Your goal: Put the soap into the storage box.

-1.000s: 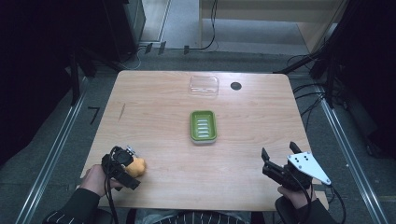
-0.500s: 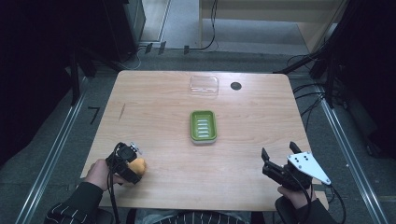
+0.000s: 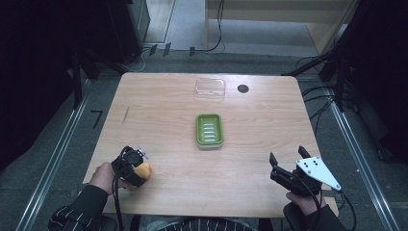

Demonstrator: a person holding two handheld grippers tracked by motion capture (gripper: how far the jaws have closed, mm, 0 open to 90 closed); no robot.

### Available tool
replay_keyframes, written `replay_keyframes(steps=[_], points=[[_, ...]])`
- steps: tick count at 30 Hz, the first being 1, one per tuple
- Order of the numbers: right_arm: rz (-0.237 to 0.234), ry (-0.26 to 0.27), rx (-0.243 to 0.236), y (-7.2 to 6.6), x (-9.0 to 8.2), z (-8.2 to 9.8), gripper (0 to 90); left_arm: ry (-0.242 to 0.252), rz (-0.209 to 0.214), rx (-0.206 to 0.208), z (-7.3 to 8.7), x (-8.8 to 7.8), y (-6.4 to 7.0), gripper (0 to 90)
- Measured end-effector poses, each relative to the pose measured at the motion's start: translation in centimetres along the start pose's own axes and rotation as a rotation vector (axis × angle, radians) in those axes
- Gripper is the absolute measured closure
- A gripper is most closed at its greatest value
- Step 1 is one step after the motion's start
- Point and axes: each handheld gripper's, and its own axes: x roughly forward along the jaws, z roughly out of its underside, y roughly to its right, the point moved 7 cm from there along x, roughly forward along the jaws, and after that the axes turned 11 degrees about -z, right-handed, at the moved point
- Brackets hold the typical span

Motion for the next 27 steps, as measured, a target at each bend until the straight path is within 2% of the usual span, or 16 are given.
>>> replay_keyframes(steps=[9,18,27], points=[[0.0,0.001,0.005,0.0,0.0,0.0,13.7,0.027,-0.01,-0.02,-0.2,0.0,0.2,39.6],[0.002,0.003,0.003,0.1,-0.1,0.0,13.7,0.066,-0.028,-0.02,-0.7,-0.5,0.2,39.6],[0.001,0.001,0.004,0.0,0.0,0.0,13.7,0.093,-0.019,-0.031,-1.3,-0.9,0.3,39.5]])
